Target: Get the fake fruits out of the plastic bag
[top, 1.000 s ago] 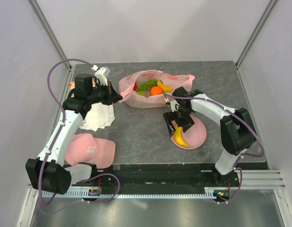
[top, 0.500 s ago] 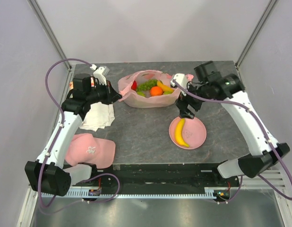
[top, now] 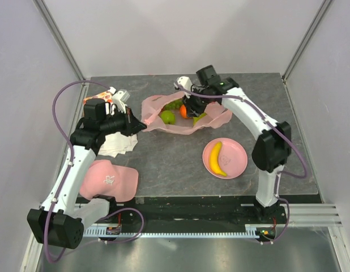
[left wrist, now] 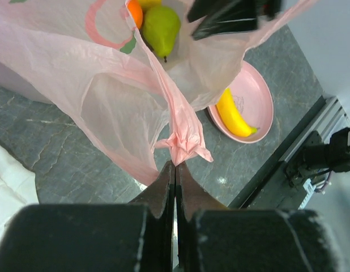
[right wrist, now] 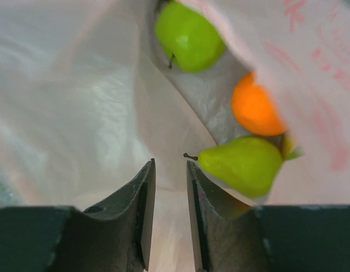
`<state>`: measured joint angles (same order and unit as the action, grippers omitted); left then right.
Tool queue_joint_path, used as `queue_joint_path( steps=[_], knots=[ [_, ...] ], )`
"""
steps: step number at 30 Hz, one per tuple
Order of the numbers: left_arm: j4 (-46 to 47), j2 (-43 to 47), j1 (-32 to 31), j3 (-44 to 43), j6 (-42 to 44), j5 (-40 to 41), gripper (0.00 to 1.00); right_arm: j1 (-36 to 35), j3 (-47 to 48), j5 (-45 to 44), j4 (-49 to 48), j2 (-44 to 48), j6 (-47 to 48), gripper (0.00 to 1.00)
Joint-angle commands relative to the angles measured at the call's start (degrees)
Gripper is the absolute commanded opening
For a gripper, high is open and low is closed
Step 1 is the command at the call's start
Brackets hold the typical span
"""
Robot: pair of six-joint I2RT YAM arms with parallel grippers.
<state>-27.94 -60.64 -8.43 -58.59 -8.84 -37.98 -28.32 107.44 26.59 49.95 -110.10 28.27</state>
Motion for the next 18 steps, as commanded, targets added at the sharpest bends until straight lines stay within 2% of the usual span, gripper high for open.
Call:
queue_joint_path(
  steps=[1, 5, 12, 14, 18],
  knots=[
    [-2.5, 2.2, 0.6, 0.8, 4.8, -3.1, 0.02, -0.4, 1.9, -10.9, -3.3, -3.0, -0.1, 0.32],
    [-6.3, 3.7, 0.7, 1.4, 7.3, -3.2, 0.02, 0.8, -2.8, -20.9, -3.6, -2.8, -1.0, 0.29],
    [-11.7, 6.2, 0.8, 0.1, 15.7, -1.3, 0.02, 0.5, -19.3, -21.3, 2.5, 7.4, -0.7, 0.31],
    [-11.7, 6.8, 1.4, 0.3, 16.6, -1.4, 0.01, 0.5, -19.5, -21.0, 2.3, 8.1, -2.2, 0.32],
    [-11.3, 6.3, 3.2, 1.5, 17.9, -7.9, 0.01, 0.5, -10.4, -18.2, 0.7, 4.0, -4.1, 0.37]
  ],
)
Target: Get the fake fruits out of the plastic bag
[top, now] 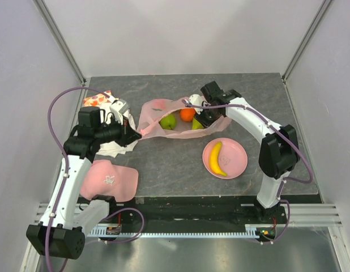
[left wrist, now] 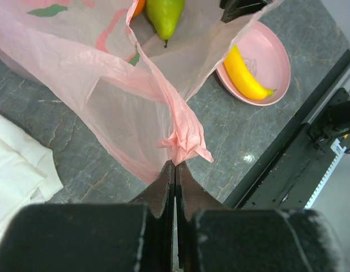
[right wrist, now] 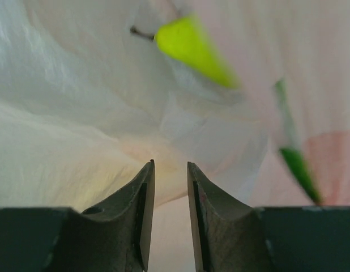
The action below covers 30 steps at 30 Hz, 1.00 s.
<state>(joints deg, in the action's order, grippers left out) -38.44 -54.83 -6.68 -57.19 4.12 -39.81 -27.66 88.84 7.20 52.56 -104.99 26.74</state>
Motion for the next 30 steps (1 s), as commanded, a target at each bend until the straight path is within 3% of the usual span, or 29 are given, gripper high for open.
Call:
queue_joint_path(
  steps=[1, 5, 8, 9, 13, 15, 26, 28, 30],
  knots=[
    [-0.9, -0.2, 1.5, 0.4, 4.9, -7.4, 0.02, -0.1, 10.3, 1.5, -2.5, -2.4, -2.8, 0.37],
    [1.3, -2.3, 1.5, 1.3, 1.3, -8.2, 0.02, -0.6, 19.0, 3.0, -2.5, -10.8, -4.4, 0.45],
    [3.8, -3.3, 1.5, 1.9, -2.3, -9.1, 0.02, -0.6, 24.8, 2.1, -2.5, -16.3, -9.0, 0.66],
    [4.2, -3.8, 1.5, 2.0, -2.8, -9.5, 0.01, -0.7, 26.8, 2.0, -3.1, -18.2, -13.0, 0.79],
    [4.5, -5.2, 1.5, 1.6, -2.5, -9.3, 0.02, -1.8, 27.1, 0.7, -5.6, -21.0, -14.4, 0.88],
    [4.5, -5.8, 1.5, 1.5, -2.2, -9.4, 0.01, -2.1, 28.6, 0.1, -6.1, -22.9, -14.9, 0.98],
    [3.5, -8.3, 1.4, 1.2, -0.5, -9.1, 0.02, -2.6, 37.5, -3.7, -11.4, -32.6, -16.4, 0.98],
    [3.5, -9.2, 1.3, 0.6, -0.6, -8.7, 0.02, -2.7, 38.0, -6.8, -13.3, -33.8, -15.9, 0.94],
    [3.5, -9.6, 1.3, 0.2, -0.6, -8.4, 0.02, -2.5, 37.7, -7.9, -15.6, -33.6, -14.8, 0.83]
  ],
)
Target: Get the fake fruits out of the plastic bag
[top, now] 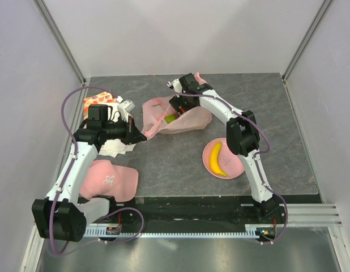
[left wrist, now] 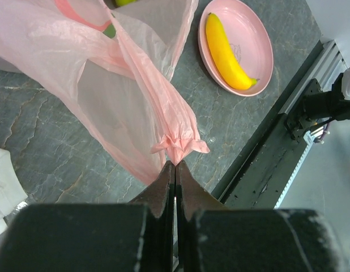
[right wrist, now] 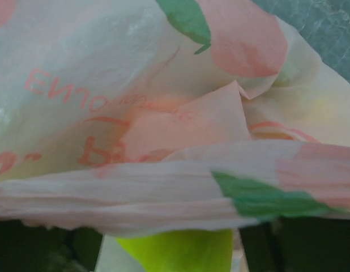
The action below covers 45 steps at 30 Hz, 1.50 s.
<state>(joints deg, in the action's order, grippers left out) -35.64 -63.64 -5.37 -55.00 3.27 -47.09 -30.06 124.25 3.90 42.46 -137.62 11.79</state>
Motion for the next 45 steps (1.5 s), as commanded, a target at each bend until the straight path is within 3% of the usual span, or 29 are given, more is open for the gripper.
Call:
queue_joint_path(
  steps=[1, 2, 4, 7, 13, 18, 24, 29, 34, 38, 43, 45],
  knots=[
    [0.7, -1.0, -0.1, -2.0, 0.2, -1.2, 0.02, 0.2, 1.1, -4.1, -6.4, -0.6, 0.9, 0.78],
    [0.7, -1.1, -0.1, -2.1, 0.2, -0.9, 0.02, 0.2, 0.5, -4.1, -7.2, 0.1, 2.0, 0.67],
    [0.8, -1.3, -0.2, -2.5, 0.2, -0.6, 0.02, 0.4, -0.9, -0.8, -7.7, 2.8, 2.4, 0.56],
    [2.1, -1.6, -0.2, -3.0, 0.2, 0.5, 0.02, 1.3, -5.5, 5.0, -7.7, 9.7, 2.6, 0.5],
    [6.0, -3.9, -0.3, -5.5, 1.4, 2.8, 0.02, 3.3, -19.2, 27.3, -3.6, 26.9, 5.2, 0.48],
    [8.6, -6.1, -0.3, -8.4, -0.4, 1.8, 0.02, 3.3, -28.2, 36.5, 2.4, 37.6, 11.2, 0.48],
    [10.4, -7.6, -0.6, -11.5, -2.5, 0.6, 0.01, 3.3, -25.9, 43.9, 6.6, 35.5, 8.1, 0.47],
    [12.2, -8.9, -0.7, -14.0, -7.6, 1.3, 0.02, 3.3, -21.2, 44.9, -1.4, 33.8, -0.7, 0.46],
    [15.7, -10.0, -0.4, -19.2, -14.1, 6.2, 0.02, 3.7, -7.6, 40.9, -5.9, 26.9, -3.6, 0.46],
    [15.4, -10.4, 0.0, -24.4, -15.7, 7.8, 0.02, 5.3, 1.3, 41.8, -13.9, 23.5, -15.6, 0.47],
    [15.9, -9.1, 1.8, -30.6, -19.2, 13.9, 0.01, 6.1, 1.7, 44.2, -23.6, 25.2, -25.6, 0.5],
    [16.2, -8.8, 2.7, -31.2, -19.6, 13.6, 0.02, 6.2, -2.6, 45.6, -24.2, 25.7, -26.6, 0.5]
  ],
)
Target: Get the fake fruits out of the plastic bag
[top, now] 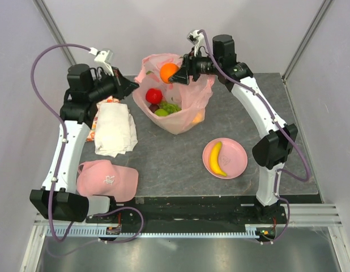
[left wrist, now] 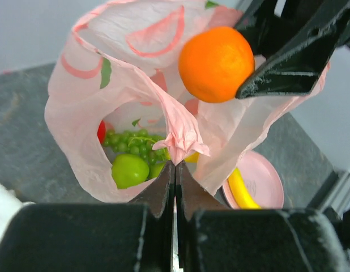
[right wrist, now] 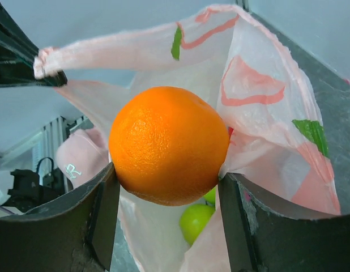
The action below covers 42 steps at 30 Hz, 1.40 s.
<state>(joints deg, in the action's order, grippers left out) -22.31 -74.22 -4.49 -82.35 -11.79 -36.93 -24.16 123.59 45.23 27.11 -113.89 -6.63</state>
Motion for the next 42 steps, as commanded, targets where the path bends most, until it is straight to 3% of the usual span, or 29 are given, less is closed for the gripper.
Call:
queue_joint_path(
  steps=[1, 5, 6, 10, 17, 18, 19, 23, 30, 33, 37, 42],
  knots=[
    [2.9, 1.7, 1.9, -3.4, -4.1, 2.9, 0.02, 0.5, -4.6, 4.2, -8.0, 3.2, -6.3, 0.5],
    [2.4, 2.5, 1.9, 2.0, -5.3, -0.5, 0.02, 0.9, -17.7, 1.6, 0.7, 4.5, 6.1, 0.48],
    [2.4, 2.9, 2.0, 5.0, -5.6, -1.4, 0.02, 1.0, -19.3, 0.8, 4.3, 4.7, 12.7, 0.48],
    [2.1, 5.7, 1.9, 13.1, -7.5, -2.8, 0.02, 0.7, -28.3, -5.9, 7.3, 5.3, 23.3, 0.47],
    [-2.8, 7.6, 1.9, 21.3, -6.1, -1.8, 0.02, -1.7, -34.3, -19.7, 8.7, 4.0, 28.5, 0.46],
    [-3.3, 7.9, 1.9, 22.3, -5.6, -1.2, 0.02, -2.1, -35.2, -20.9, 8.9, 4.6, 28.8, 0.47],
    [-3.4, 8.3, 1.9, 22.8, -5.2, -0.6, 0.02, -2.9, -36.6, -21.4, 9.1, 5.0, 28.9, 0.58],
    [-3.3, 9.3, 1.9, 23.1, -4.5, -0.3, 0.01, -3.5, -36.1, -22.2, 11.4, 9.3, 27.0, 0.81],
    [-1.8, 9.4, 1.9, 23.6, -4.2, -2.0, 0.02, -3.6, -32.7, -19.0, 12.7, 19.7, 24.7, 0.9],
    [-1.5, 9.1, 1.9, 23.7, -4.6, -2.6, 0.01, -4.1, -34.1, -19.8, 11.7, 18.4, 23.9, 0.85],
    [-1.0, 8.8, 1.9, 23.8, -5.0, -2.8, 0.02, -4.8, -34.7, -22.3, 10.5, 13.8, 23.8, 0.66],
    [-0.9, 8.5, 1.9, 23.3, -4.6, -2.7, 0.01, -5.1, -32.5, -22.6, 8.8, 6.9, 22.5, 0.55]
  ],
)
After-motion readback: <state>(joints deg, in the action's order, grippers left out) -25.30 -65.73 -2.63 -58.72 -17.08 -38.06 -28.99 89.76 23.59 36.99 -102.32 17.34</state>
